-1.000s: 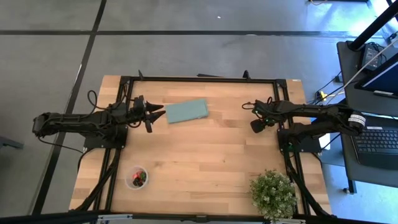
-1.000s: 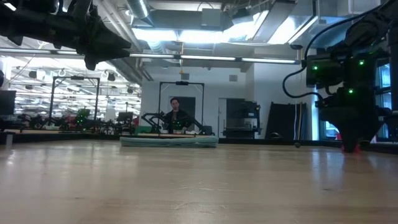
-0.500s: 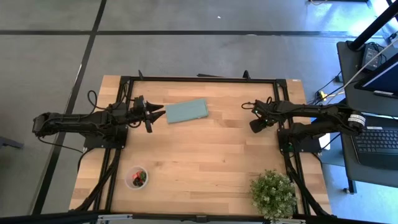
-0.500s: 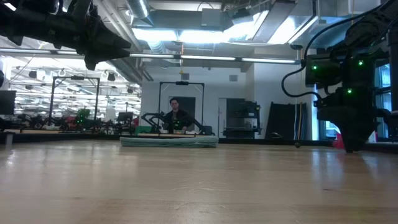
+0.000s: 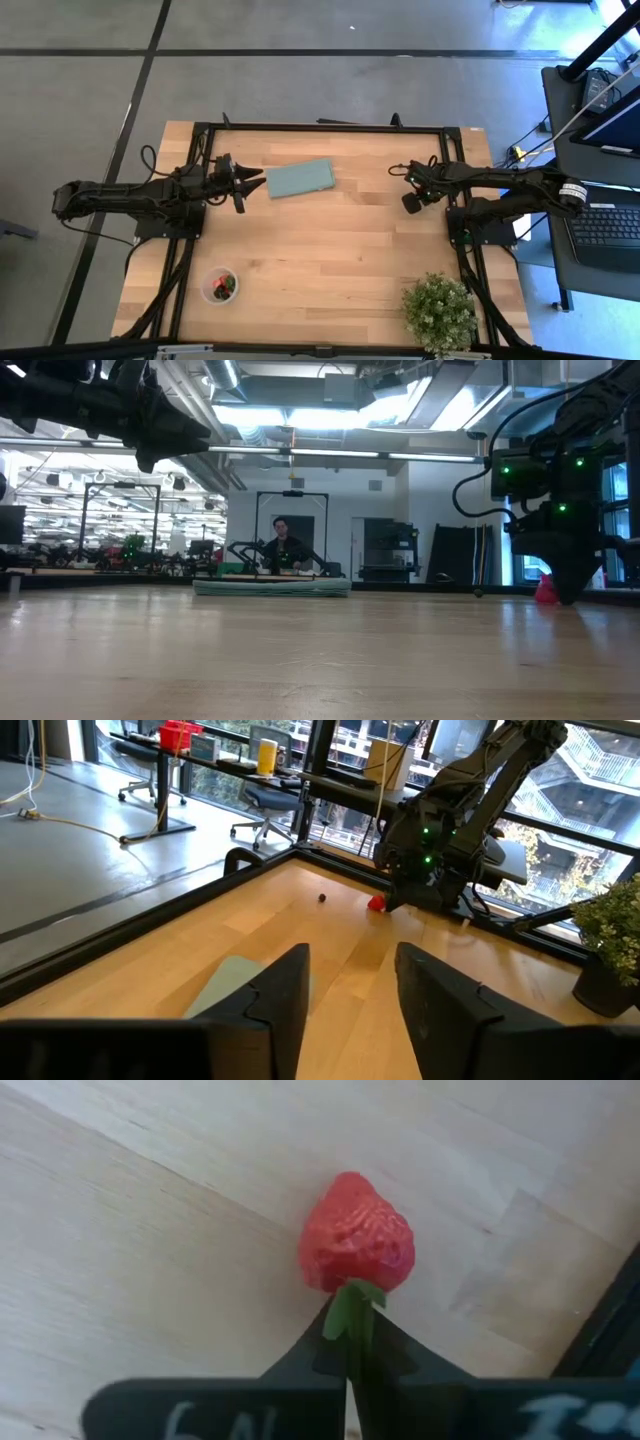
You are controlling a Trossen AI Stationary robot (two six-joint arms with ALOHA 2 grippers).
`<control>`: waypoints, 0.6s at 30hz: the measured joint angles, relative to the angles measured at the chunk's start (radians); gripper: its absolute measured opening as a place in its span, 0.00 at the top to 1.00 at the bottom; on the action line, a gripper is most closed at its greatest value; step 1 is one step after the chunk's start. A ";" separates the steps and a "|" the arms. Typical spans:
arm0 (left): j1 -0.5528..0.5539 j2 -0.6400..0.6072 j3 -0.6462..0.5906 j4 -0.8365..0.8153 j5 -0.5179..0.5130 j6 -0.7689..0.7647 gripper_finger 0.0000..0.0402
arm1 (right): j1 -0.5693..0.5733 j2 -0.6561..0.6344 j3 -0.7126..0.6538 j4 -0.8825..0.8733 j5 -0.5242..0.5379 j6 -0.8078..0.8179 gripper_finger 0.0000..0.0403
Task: Pick and placing Produce into tupperware
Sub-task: Put the strawberry into the transparent container
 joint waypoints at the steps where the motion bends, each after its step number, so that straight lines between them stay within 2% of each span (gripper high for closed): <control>1: 0.000 0.000 0.000 0.000 0.000 0.000 0.64 | 0.000 0.000 0.000 0.000 -0.006 0.000 0.99; 8: 0.000 0.000 0.000 0.000 0.000 0.000 0.63 | 0.000 -0.005 0.063 -0.008 -0.057 -0.024 0.99; 15: 0.000 0.000 0.000 -0.001 0.000 0.000 0.66 | 0.000 -0.006 0.209 -0.030 -0.062 -0.061 1.00; 18: 0.000 0.000 0.000 -0.001 0.000 0.000 0.67 | 0.007 -0.006 0.292 -0.022 -0.124 -0.086 1.00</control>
